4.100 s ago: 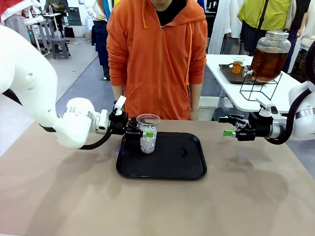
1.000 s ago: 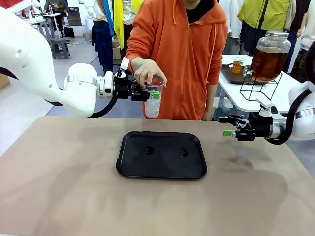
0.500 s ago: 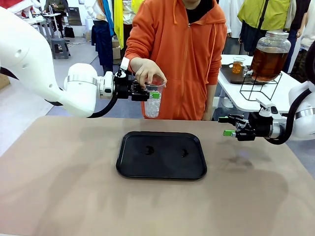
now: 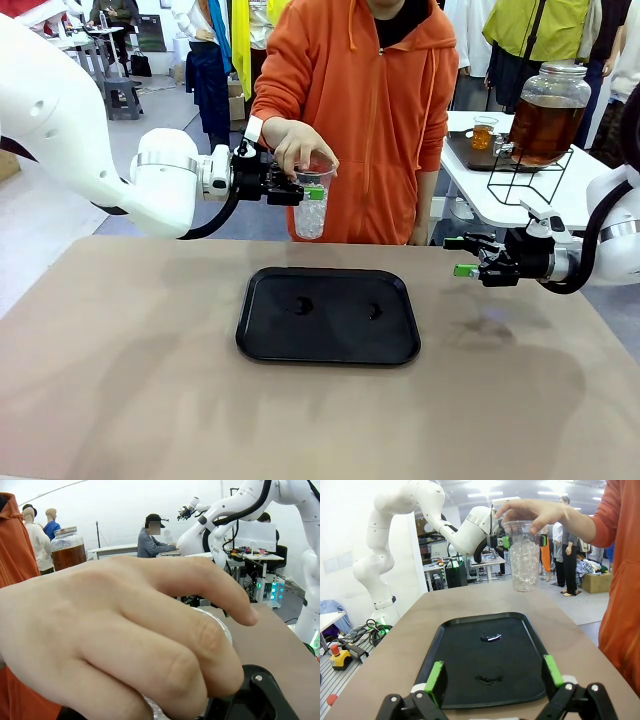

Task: Pour the drink into the iced cup.
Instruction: Open the gripper to release the iced cup you were holding.

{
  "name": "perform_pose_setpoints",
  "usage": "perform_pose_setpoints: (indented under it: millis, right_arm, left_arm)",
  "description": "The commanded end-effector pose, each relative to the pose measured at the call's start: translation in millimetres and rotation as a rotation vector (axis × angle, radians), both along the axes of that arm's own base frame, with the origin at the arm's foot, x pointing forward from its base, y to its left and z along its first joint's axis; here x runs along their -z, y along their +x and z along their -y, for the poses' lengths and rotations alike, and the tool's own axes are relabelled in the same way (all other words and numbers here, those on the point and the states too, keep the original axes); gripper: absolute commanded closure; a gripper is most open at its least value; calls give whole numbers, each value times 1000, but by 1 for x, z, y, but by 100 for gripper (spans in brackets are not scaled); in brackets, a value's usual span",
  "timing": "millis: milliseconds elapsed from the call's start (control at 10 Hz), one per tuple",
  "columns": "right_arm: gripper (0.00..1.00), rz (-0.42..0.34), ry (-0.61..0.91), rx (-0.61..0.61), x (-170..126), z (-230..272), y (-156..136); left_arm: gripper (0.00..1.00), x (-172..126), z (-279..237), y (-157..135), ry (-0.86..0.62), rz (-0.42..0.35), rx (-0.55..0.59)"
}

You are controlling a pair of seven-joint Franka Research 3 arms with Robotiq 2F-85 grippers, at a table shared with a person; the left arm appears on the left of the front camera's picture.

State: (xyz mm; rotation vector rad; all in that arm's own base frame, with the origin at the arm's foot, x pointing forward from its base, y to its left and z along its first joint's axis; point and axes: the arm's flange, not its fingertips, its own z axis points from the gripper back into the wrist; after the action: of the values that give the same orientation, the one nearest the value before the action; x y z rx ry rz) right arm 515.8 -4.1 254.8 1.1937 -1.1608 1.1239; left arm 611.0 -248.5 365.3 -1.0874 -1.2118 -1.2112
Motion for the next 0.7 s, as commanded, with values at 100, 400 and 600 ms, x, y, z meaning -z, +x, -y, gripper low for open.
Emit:
perform_pose_setpoints:
  millis: [100, 400, 600]
  right_arm:
    - [0, -3, 4, 1, -3, -2, 1]
    - [0, -3, 4, 1, -3, -2, 1]
    - [0, -3, 4, 1, -3, -2, 1]
  left_arm:
    - [0, 1, -3, -2, 1, 3, 3]
    - [0, 7, -26, -13, -7, -3, -13]
    - [0, 17, -52, -30, -11, -13, -7]
